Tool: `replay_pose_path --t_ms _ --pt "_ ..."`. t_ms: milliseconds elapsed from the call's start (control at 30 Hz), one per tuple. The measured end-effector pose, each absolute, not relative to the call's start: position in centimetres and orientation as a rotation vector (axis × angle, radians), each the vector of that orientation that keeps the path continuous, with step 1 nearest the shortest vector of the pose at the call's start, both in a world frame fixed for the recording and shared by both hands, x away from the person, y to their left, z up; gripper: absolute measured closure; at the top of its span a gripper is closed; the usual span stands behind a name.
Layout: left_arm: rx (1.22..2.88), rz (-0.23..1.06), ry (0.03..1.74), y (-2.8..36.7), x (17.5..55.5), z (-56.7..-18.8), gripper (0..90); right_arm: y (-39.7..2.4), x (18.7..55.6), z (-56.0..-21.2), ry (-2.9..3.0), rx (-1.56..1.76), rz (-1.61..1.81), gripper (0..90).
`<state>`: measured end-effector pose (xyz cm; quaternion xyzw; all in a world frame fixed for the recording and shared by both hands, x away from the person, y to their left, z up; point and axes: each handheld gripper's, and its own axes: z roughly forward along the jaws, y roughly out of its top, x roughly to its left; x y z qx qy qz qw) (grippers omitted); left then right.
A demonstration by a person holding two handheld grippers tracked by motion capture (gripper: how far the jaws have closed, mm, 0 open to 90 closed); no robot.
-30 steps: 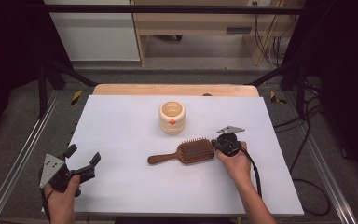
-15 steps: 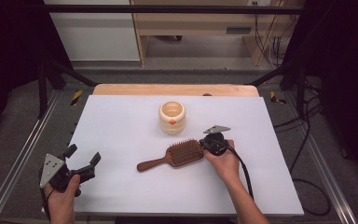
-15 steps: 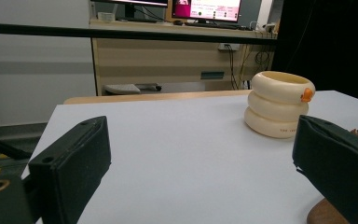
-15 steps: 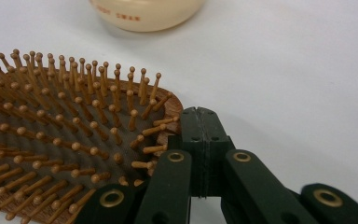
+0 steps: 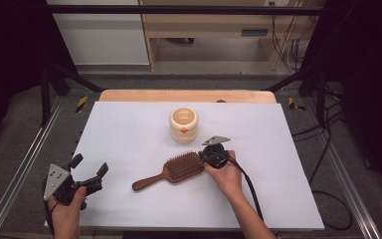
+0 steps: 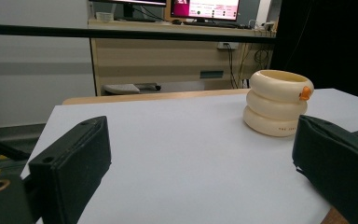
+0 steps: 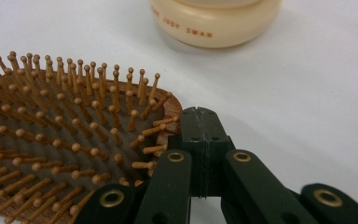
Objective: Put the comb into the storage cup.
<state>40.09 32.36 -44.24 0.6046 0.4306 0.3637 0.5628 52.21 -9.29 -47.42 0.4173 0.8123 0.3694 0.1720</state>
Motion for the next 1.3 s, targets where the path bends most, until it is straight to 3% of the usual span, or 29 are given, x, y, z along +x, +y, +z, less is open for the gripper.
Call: replay_pose_path --t_ms 1300 --pt "1.432 0.846 1.004 32.1 40.2 -44.2 4.1 -5.4 51.4 -47.8 2.332 1.127 1.115 90.0"
